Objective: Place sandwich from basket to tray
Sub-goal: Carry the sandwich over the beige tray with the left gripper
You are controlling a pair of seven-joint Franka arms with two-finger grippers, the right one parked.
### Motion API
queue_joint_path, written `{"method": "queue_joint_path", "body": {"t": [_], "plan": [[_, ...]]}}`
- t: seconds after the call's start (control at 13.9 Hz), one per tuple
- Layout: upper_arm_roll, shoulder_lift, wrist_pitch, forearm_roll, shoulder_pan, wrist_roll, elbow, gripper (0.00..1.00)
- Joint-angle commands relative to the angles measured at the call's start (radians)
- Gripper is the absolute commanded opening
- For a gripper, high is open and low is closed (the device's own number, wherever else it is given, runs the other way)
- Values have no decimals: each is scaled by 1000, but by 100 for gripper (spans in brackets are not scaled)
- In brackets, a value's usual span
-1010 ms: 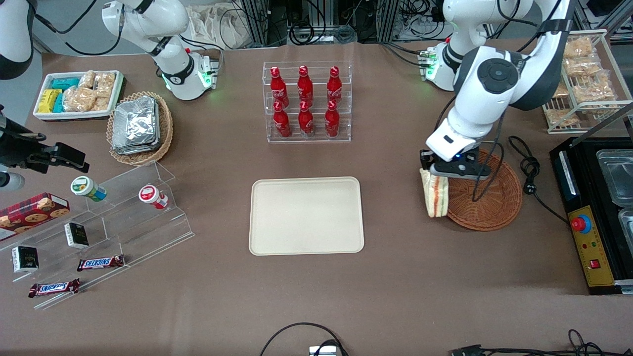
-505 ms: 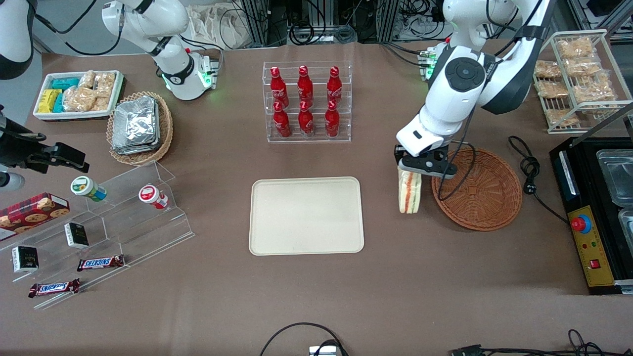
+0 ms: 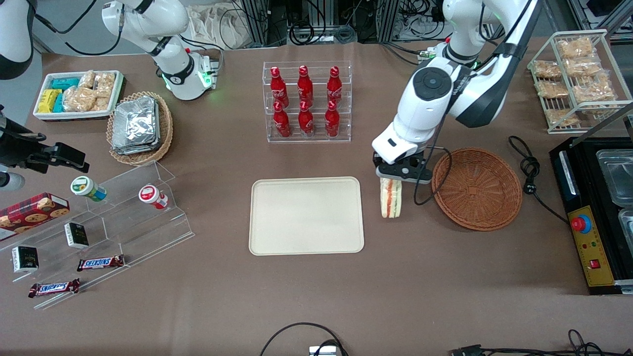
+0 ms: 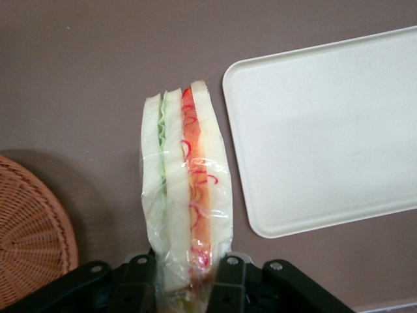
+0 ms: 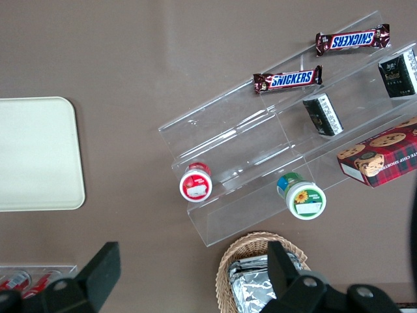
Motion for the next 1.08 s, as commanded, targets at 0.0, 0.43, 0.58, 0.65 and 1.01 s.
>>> {"method": "queue_joint_path", "body": {"t": [0.0, 0.43, 0.58, 0.65, 1.01], "plan": [[-2, 97, -22, 68, -48, -101, 100, 28], [-2, 286, -20, 208, -140, -273, 236, 28], [-2, 338, -19, 258, -163, -317, 265, 28], [0, 357, -16, 284, -173, -334, 269, 28], [0, 429, 79, 309, -196, -345, 269, 29]]}}
